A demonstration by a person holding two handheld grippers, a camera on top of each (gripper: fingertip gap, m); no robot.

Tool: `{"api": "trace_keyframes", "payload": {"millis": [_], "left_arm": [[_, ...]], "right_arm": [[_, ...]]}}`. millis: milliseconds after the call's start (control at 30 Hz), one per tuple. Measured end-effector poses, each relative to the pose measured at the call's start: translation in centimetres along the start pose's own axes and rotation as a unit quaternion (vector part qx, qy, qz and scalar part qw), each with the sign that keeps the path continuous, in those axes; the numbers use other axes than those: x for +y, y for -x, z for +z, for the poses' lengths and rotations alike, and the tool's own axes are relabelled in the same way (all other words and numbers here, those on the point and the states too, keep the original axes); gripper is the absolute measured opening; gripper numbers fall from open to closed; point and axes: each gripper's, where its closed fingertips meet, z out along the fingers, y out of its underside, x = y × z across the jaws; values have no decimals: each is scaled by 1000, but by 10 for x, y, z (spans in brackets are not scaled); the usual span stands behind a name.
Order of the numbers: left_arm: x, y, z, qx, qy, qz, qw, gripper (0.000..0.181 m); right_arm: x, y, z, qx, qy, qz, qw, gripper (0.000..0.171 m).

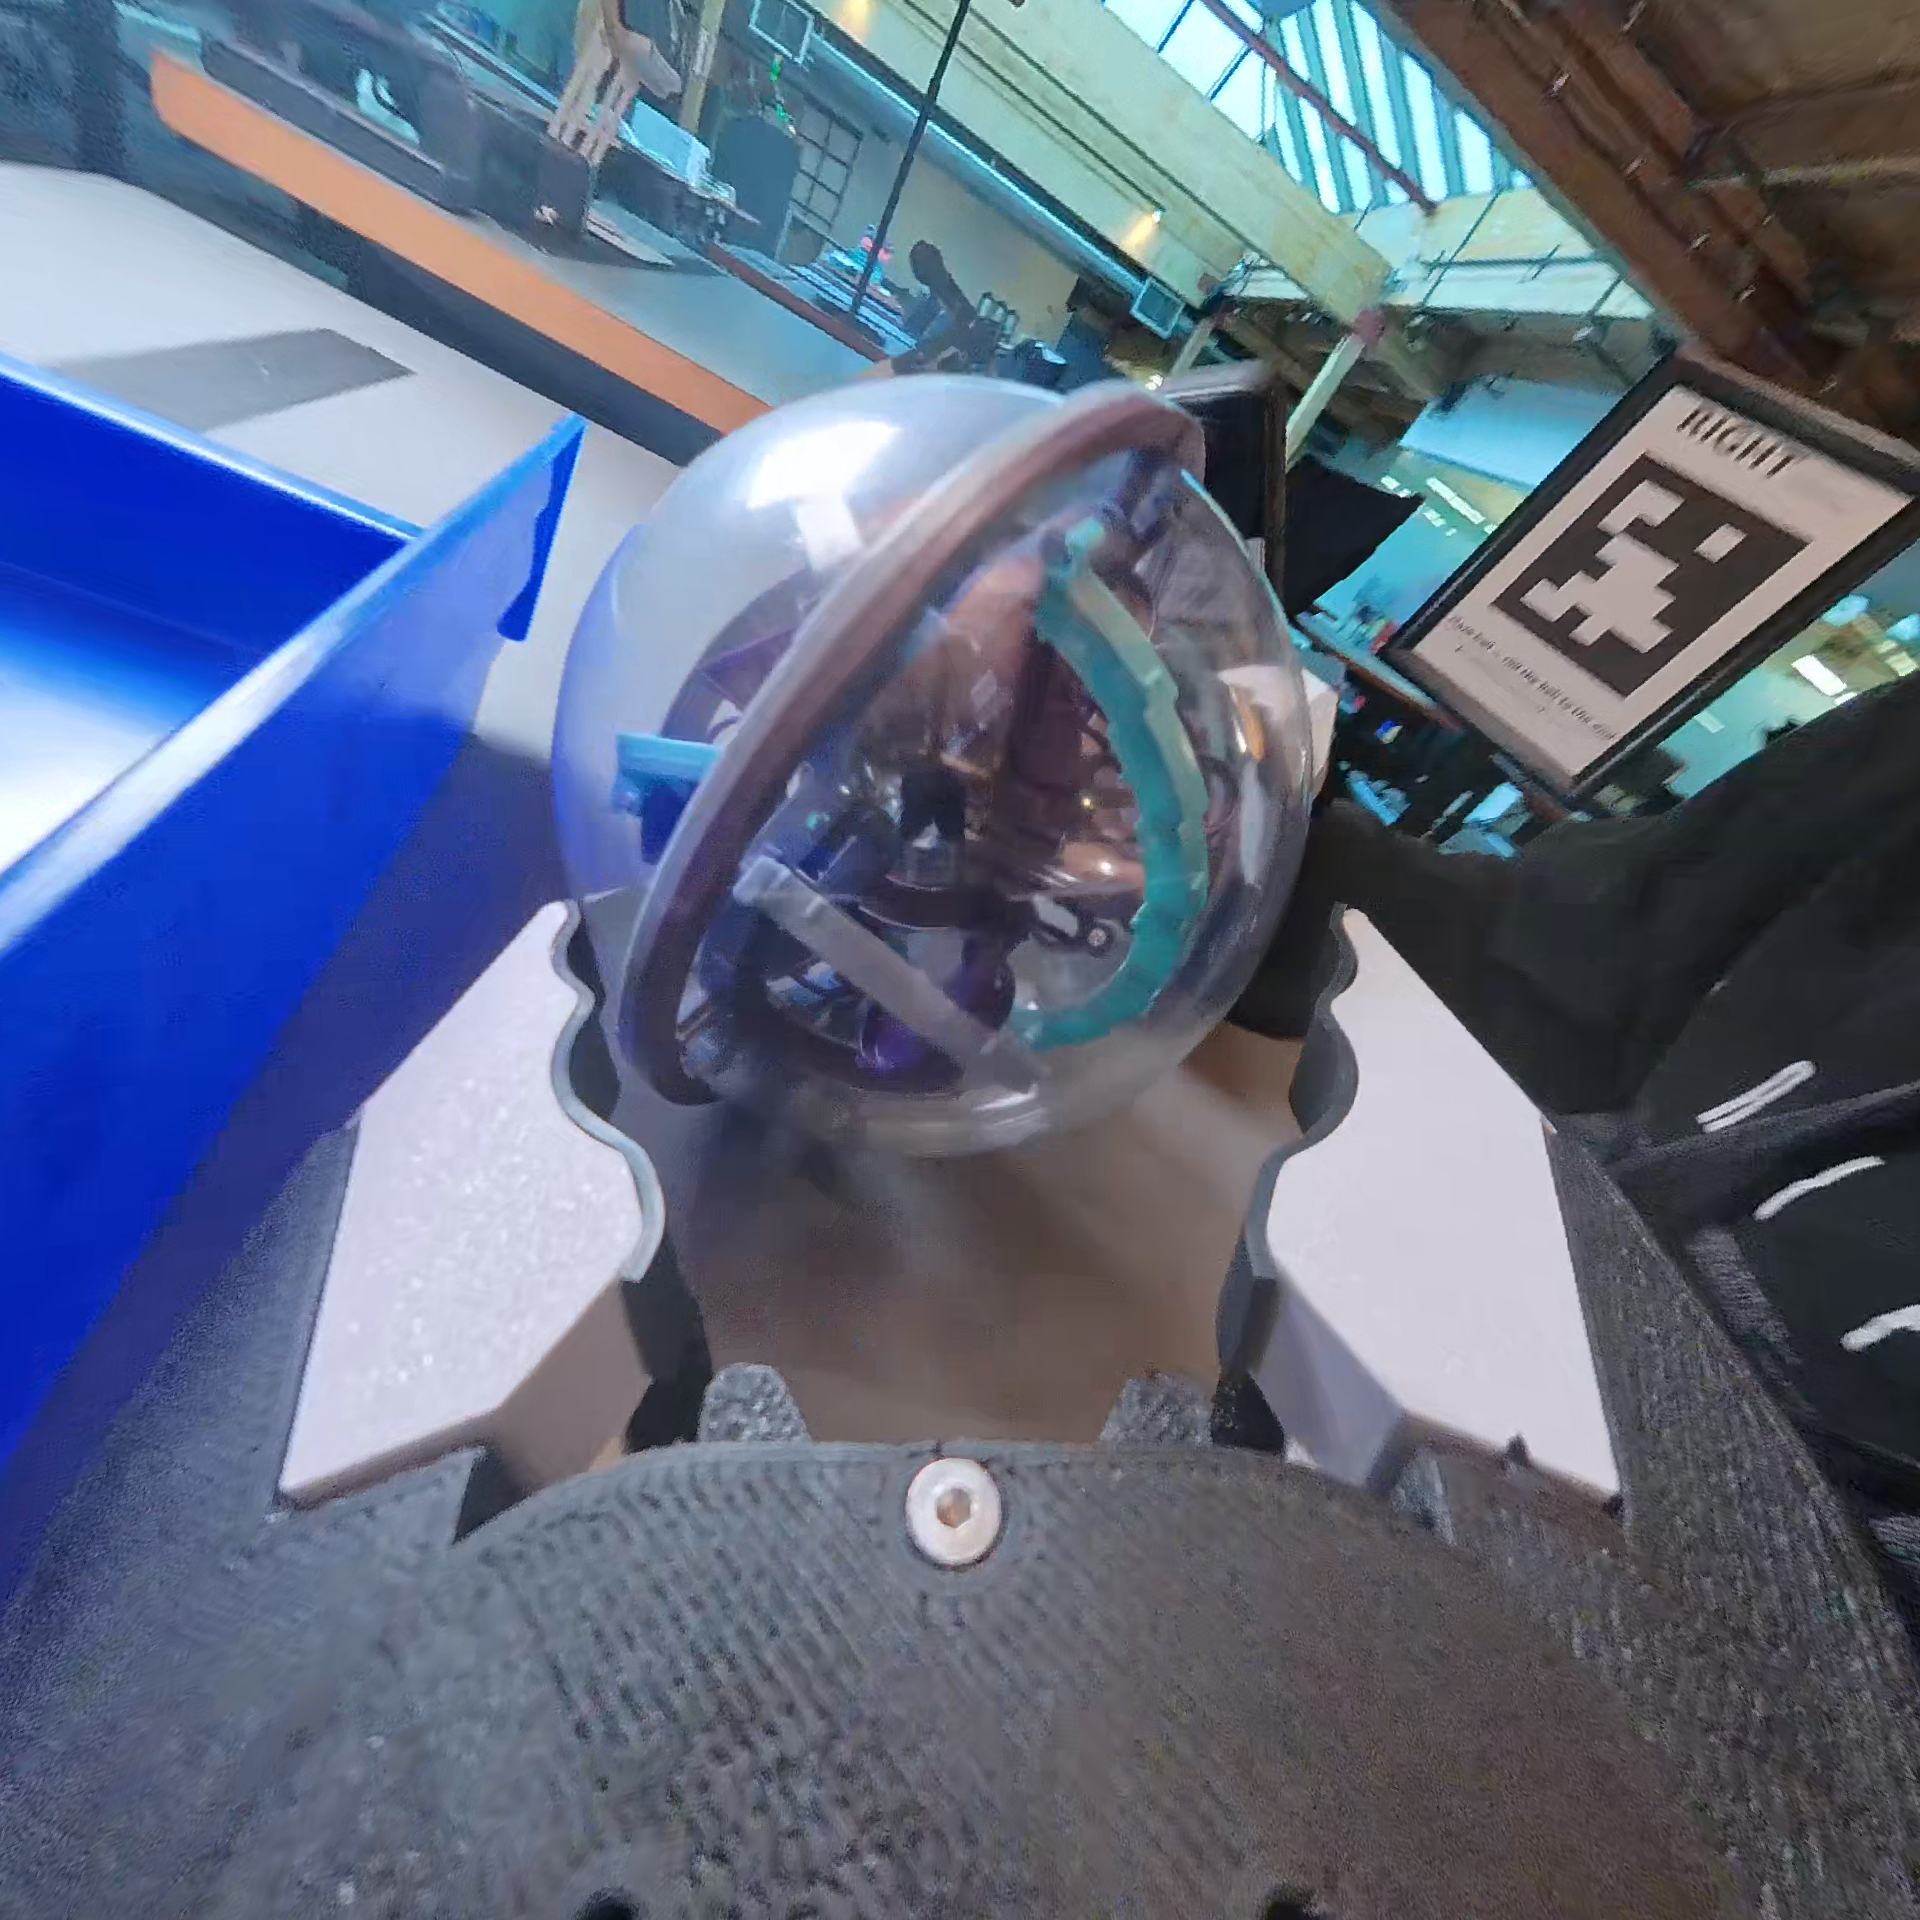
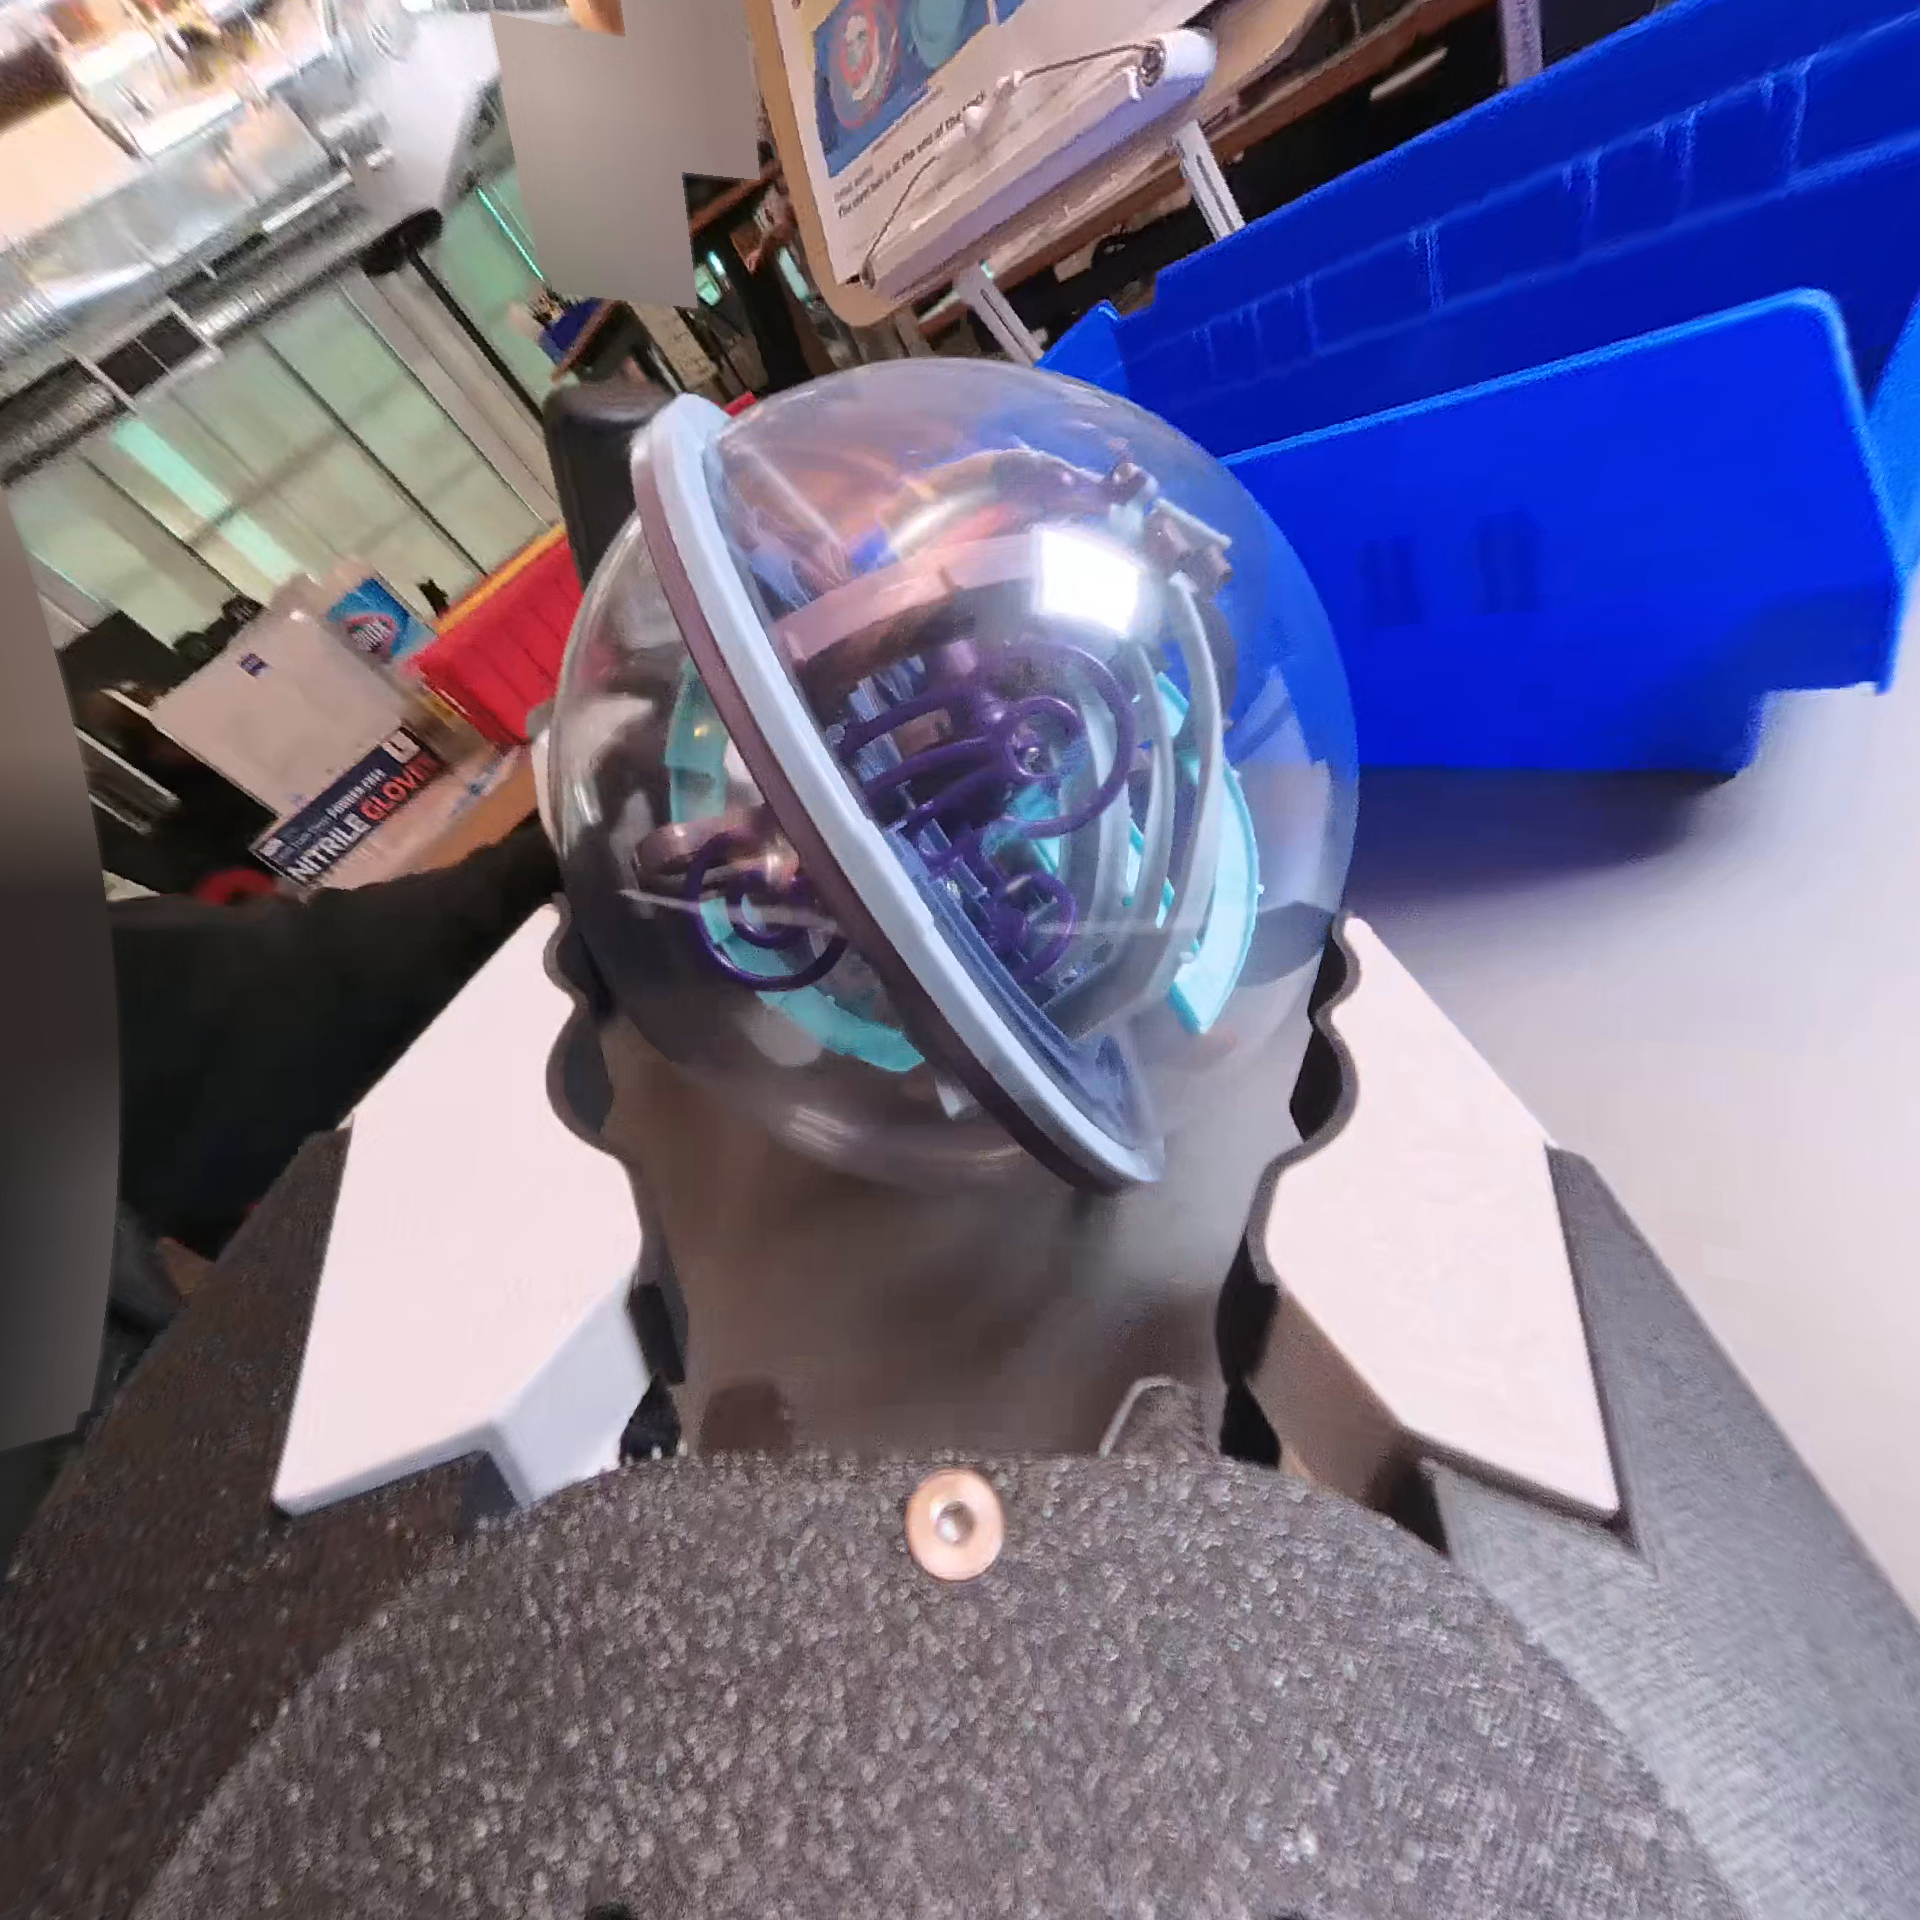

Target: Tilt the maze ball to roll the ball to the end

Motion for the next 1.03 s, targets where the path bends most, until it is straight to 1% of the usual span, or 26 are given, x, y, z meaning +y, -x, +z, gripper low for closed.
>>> {"api": "trace_keyframes", "payload": {"millis": [67, 100, 267, 567, 833, 1033], "left_arm": [[6, 4, 5, -26, 11, 29, 999, 131], [7, 4, 7, -30, 12, 34, 999, 133], [4, 9, 11, -28, 1, -29, 999, 134], [11, 11, 8, 30, 15, -164, 986, 133], [11, 12, 5, 33, 20, -164, 986, 133], [6, 4, 5, 52, 19, -184, 981, 133]], "right_arm": [[0, 0, 0, -6, -2, 12, 1000, 134], [0, 0, 1, -6, -2, 16, 1000, 134], [-4, -5, 0, -3, -8, 66, 998, 132], [-7, -6, -3, 17, -19, 29, 999, 122], [-4, -3, 0, 26, -14, 9, 1000, 122], [-17, 3, -4, 25, -45, -11, 999, 121]]}}
